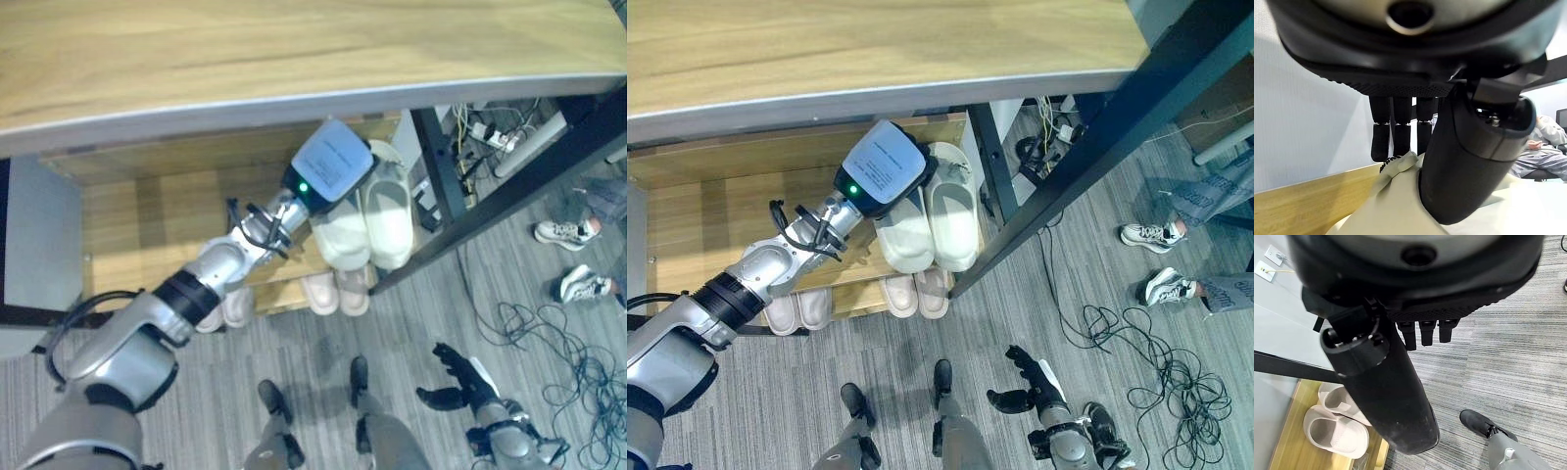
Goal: Arrange the slippers neatly on the shoe rack.
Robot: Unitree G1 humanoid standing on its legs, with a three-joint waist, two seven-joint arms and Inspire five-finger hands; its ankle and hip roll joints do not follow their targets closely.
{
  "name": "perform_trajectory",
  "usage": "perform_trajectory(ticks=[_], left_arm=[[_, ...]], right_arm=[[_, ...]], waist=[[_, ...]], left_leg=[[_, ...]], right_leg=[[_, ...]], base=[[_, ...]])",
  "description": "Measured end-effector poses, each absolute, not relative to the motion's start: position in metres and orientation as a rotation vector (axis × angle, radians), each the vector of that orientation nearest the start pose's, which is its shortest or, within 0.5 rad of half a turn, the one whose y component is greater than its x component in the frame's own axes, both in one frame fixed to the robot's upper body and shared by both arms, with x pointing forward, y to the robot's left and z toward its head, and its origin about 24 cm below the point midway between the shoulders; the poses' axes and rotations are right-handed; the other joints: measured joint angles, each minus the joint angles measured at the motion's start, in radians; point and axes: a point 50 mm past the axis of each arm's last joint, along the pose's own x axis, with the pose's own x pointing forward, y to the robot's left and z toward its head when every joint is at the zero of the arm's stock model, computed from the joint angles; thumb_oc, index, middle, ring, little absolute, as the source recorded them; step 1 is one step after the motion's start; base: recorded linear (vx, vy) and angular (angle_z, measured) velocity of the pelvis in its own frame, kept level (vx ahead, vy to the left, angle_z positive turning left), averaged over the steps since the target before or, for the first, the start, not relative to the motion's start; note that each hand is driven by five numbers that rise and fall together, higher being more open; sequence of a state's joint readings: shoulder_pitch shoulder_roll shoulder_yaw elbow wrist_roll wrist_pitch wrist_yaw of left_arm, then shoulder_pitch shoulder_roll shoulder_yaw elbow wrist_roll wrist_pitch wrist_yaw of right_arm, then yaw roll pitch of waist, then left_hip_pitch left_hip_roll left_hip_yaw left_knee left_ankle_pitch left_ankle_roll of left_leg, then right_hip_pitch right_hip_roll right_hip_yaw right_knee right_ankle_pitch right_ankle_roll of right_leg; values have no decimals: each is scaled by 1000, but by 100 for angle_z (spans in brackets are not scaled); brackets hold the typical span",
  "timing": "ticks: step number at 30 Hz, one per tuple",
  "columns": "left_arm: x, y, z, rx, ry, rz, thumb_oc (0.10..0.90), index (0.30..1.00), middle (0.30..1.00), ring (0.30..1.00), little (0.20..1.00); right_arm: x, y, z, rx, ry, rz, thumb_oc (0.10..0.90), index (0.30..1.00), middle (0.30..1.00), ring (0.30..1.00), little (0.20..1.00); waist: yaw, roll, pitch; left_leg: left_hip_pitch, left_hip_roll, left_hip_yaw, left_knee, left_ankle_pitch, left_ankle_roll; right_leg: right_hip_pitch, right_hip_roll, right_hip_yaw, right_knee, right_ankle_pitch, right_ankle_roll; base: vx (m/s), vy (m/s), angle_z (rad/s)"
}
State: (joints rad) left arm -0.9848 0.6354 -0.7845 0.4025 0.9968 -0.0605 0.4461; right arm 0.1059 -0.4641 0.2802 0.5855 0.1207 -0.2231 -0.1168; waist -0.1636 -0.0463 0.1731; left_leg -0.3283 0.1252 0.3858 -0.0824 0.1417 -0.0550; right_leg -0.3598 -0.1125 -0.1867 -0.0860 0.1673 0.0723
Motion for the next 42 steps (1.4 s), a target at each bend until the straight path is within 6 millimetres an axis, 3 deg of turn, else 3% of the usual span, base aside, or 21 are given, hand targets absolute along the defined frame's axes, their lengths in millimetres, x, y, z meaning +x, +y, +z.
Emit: perform_trajectory(ticks=[5, 31, 42], left_arm=[[356, 82, 189, 1682, -998, -60, 800, 900, 900, 900, 900], [346, 92, 182, 1507, -873, -100, 800, 900, 900, 900, 900], [336, 98, 173, 1265, -766, -185, 800, 900, 900, 900, 900]], right_arm=[[186, -235, -67, -397, 450, 21, 800, 900, 900, 900, 900], [187, -228, -70, -380, 476, 18, 800, 900, 900, 900, 900], [185, -220, -75, -350, 493, 20, 800, 900, 900, 900, 900]], waist=[[5, 0, 0], [15, 0, 0], [25, 0, -5]], left_leg=[[-8, -7, -14, 0, 4, 5], [33, -7, -21, 0, 8, 8], [69, -7, -18, 0, 7, 8]], right_leg=[[2, -7, -16, 0, 0, 0], [45, -7, -20, 0, 3, -3], [79, -7, -16, 0, 3, -3]], base=[[9, 3, 9], [3, -1, 0], [0, 0, 0]])
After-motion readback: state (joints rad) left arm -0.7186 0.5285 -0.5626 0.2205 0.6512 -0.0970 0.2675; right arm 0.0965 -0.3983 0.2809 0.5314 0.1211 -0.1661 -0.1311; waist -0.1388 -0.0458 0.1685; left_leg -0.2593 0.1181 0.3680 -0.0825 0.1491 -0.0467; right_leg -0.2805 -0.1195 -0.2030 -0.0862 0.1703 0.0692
